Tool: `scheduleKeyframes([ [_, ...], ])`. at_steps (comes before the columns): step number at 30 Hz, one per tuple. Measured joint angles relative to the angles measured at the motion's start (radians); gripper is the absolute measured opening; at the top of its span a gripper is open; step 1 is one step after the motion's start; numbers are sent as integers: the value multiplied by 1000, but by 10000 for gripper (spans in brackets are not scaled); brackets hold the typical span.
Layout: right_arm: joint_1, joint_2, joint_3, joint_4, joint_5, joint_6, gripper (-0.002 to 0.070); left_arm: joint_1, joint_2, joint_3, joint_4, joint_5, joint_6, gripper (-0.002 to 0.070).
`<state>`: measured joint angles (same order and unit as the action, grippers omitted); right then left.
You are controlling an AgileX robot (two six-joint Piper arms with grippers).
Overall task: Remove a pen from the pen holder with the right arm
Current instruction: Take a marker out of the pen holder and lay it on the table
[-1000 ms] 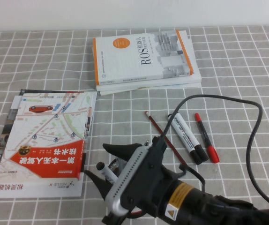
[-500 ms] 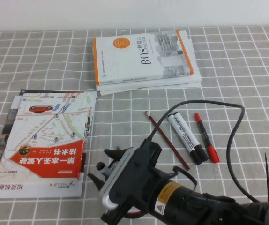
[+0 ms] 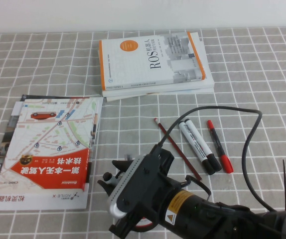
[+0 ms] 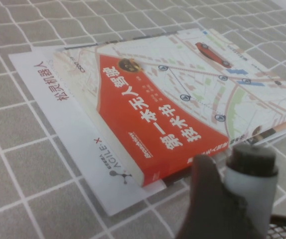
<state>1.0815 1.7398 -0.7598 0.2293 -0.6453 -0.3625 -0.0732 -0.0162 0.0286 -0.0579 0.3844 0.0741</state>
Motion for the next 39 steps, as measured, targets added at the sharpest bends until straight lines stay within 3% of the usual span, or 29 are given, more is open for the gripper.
scheduleKeyframes([
  [7,0,0,0,0,2,0,226,0,0,0,0,0,0,-3],
  [12,0,0,-2,0,2,0,89,0,0,0,0,0,0,-3],
  [24,0,-97,-1,0,31,0,90,0,0,0,0,0,0,-3],
  [39,0,-453,-23,89,103,-4,89,0,0,0,0,0,0,-3],
])
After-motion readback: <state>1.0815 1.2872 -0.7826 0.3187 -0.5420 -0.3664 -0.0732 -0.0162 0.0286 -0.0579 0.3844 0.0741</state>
